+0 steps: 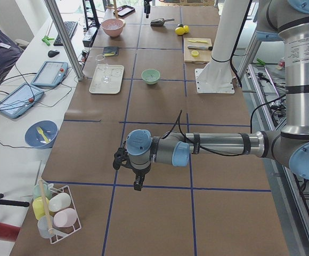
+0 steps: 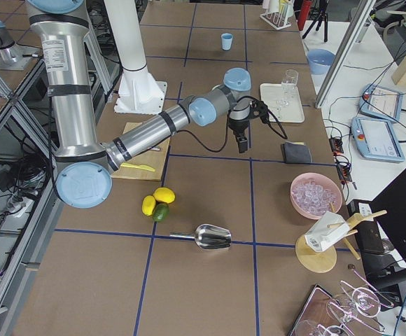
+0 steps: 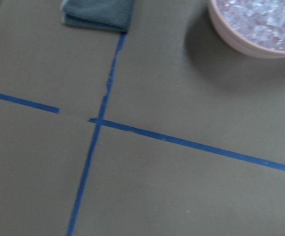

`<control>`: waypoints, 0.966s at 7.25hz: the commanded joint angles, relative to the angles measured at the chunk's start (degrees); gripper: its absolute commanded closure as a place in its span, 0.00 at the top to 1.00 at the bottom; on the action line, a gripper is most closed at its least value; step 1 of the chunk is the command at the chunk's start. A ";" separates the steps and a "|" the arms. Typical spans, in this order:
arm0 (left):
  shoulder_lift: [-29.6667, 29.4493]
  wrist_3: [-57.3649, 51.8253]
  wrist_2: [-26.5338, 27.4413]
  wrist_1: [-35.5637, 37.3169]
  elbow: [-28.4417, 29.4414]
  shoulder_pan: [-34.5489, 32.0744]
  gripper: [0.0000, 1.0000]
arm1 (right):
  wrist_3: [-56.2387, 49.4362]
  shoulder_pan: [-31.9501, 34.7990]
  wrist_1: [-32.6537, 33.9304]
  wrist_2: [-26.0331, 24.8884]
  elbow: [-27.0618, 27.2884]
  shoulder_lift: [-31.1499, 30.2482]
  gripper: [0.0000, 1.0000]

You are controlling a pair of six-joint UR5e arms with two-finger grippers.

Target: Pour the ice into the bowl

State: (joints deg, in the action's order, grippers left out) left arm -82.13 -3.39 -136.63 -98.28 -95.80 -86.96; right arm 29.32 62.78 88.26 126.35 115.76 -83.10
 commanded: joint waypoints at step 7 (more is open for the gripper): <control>-0.23 -0.38 1.63 -0.60 0.80 -0.05 1.00 | 32.61 -30.77 0.16 -16.65 -11.43 23.41 1.00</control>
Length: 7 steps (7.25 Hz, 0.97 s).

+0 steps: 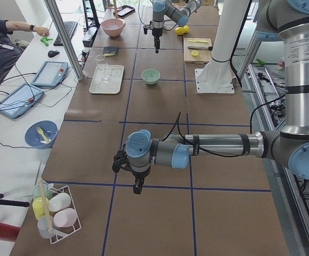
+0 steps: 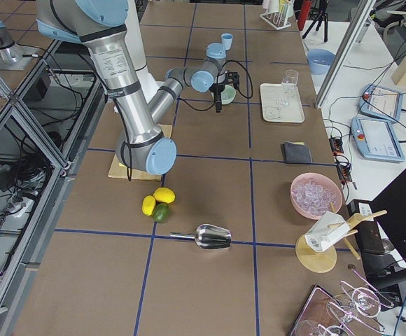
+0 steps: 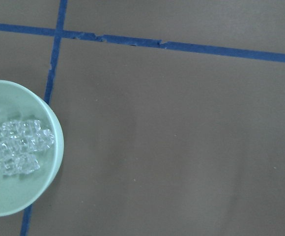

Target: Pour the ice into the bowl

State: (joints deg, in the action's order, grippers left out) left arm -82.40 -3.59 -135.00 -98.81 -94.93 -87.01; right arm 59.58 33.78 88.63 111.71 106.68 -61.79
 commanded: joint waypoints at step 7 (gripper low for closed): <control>0.05 -0.27 0.00 -0.16 0.36 0.00 1.00 | 5.98 -3.81 0.31 -4.22 -19.58 16.87 0.49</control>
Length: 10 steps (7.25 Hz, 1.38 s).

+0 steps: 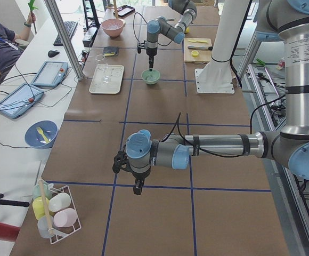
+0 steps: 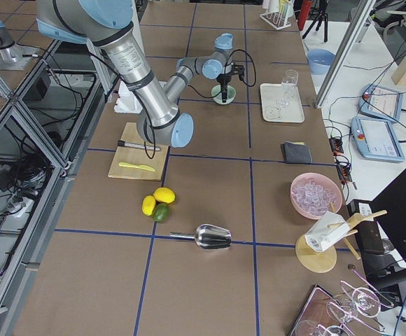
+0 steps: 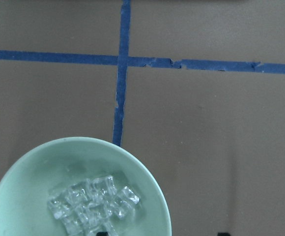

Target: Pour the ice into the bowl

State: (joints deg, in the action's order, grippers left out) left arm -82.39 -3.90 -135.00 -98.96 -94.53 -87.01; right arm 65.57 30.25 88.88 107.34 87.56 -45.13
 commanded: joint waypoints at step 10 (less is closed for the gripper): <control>0.56 0.03 0.00 -0.80 0.13 0.00 1.00 | -0.97 0.24 0.68 1.03 0.15 -0.74 0.00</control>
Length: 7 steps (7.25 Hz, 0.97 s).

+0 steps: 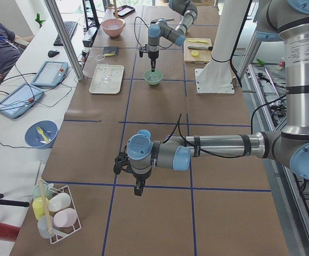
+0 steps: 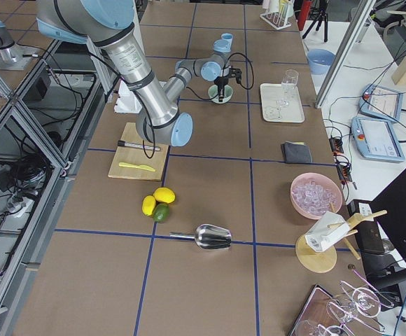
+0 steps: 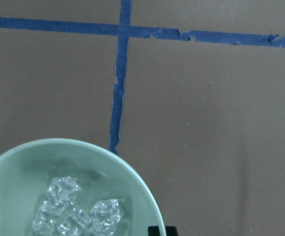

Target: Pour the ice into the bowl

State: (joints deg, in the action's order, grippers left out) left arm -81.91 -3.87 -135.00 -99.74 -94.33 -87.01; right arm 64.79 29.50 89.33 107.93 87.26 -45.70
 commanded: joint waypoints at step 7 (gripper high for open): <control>0.17 0.00 0.00 -0.27 -0.06 0.00 1.00 | -17.85 16.89 -0.28 15.02 16.71 -21.68 0.00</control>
State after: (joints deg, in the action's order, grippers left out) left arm -81.80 -3.87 -135.00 -99.94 -94.38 -87.01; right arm 49.49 43.38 90.56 120.82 102.81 -62.97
